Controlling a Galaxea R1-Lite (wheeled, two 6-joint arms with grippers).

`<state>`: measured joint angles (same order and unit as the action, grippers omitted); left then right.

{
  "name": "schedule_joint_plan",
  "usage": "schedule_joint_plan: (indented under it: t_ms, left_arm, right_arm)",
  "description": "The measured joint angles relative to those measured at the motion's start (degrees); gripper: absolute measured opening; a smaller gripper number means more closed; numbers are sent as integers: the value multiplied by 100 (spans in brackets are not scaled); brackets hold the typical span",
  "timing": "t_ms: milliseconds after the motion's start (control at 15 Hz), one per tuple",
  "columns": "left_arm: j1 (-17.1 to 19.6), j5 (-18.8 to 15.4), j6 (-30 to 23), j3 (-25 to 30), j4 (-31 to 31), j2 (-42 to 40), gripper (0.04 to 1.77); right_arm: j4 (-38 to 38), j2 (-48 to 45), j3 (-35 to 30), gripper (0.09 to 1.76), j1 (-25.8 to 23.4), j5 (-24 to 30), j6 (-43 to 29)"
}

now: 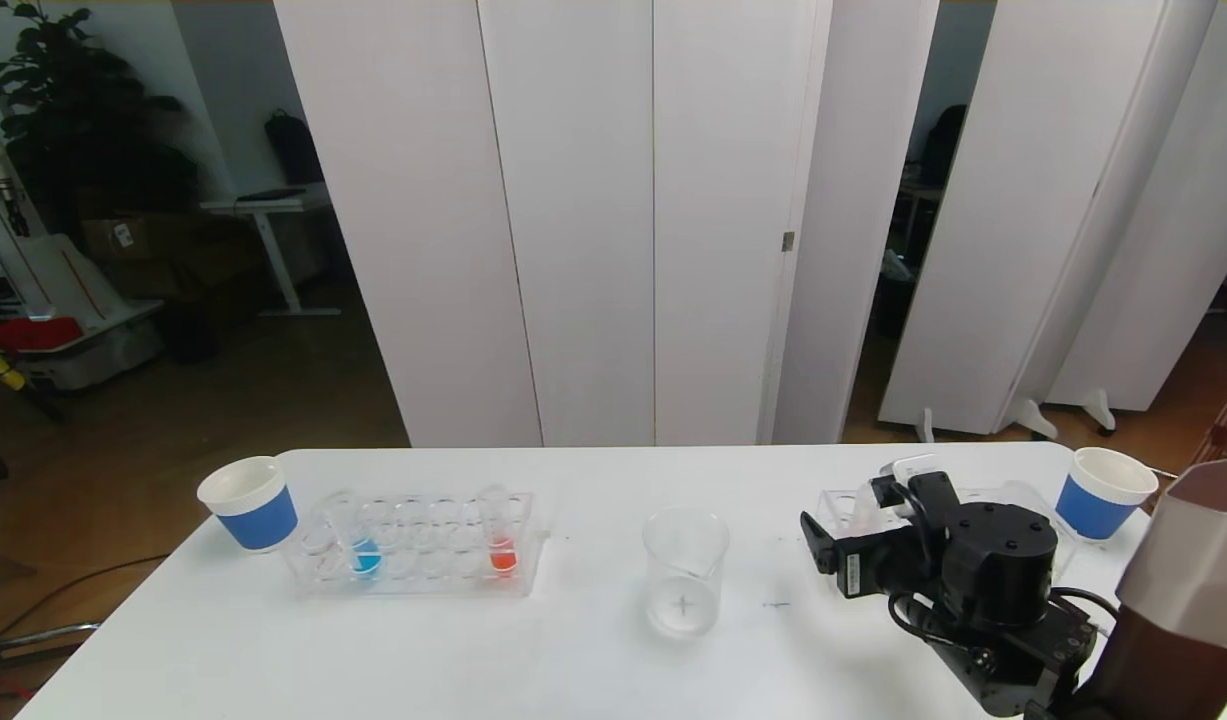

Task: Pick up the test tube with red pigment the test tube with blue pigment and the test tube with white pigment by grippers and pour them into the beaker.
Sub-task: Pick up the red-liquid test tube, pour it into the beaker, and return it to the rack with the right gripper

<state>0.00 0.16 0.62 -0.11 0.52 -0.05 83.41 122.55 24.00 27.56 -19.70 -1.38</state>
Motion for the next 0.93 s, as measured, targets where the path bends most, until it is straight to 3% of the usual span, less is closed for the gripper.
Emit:
schedule_joint_plan:
  t_ms: [67, 200, 267, 333, 400, 533, 933]
  left_arm:
    - [0, 0, 0, 0, 0, 0, 175]
    - [0, 0, 0, 0, 0, 0, 175]
    - [0, 0, 0, 0, 0, 0, 175]
    - [0, 0, 0, 0, 0, 0, 175]
    - [0, 2, 0, 0, 0, 0, 175]
    - [0, 0, 0, 0, -1, 0, 175]
    - [0, 0, 0, 1, 0, 0, 175]
  right_arm:
    - [50, 29, 24, 146, -2, -37, 0]
    - [118, 71, 74, 65, 0, -190, -2]
    - [123, 85, 88, 43, 5, -193, -5]
    - [118, 96, 99, 46, 9, -199, -22]
    - [116, 105, 110, 68, 9, -182, -35]
    - [112, 118, 110, 58, 9, -183, -44]
    - [101, 118, 127, 58, 11, -174, -55]
